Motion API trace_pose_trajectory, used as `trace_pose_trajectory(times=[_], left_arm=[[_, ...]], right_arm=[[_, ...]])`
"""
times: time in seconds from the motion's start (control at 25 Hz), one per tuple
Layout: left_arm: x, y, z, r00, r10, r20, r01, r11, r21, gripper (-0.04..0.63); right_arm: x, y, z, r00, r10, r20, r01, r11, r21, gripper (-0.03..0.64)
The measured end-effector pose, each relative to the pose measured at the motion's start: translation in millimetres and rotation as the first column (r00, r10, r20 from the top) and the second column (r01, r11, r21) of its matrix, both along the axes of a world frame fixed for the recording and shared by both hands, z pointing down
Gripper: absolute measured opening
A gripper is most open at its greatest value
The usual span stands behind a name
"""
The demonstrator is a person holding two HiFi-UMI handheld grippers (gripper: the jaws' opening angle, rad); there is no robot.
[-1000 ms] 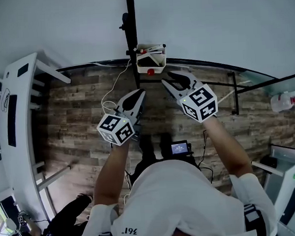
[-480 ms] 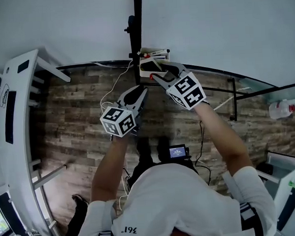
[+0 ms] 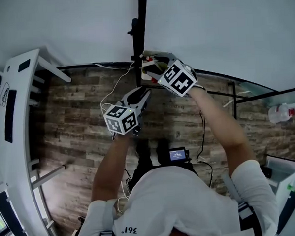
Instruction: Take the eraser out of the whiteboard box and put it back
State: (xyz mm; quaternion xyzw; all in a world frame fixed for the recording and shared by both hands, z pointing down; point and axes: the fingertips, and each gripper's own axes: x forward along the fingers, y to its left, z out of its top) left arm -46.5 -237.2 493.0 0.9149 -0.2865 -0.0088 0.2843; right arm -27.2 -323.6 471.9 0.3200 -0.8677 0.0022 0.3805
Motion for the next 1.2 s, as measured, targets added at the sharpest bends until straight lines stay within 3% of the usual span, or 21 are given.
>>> trace_pose_trajectory(times=[0.4,0.8,1.2], left_arm=[[7.9,6.1,1.8,0.999,0.04,0.017,-0.039,0.999,-0.022,0.106],[10.7,4.5,0.1,0.999,0.051,0.013,-0.051,0.998,-0.027,0.106],[11.4,-4.7,-12.8,1.0,0.024,0.008,-0.024,1.0,-0.001,0.106]], right_arm=[[-4.5,-2.7,15.5,0.999,-0.029,-0.044,0.027,0.998,-0.053,0.241],[2.9,2.5,8.1,0.995,-0.081,-0.062,0.078,0.996,-0.053,0.183],[12.3,-2.6,-11.1,0.998,-0.001,0.058,0.001,1.0,-0.008,0.176]])
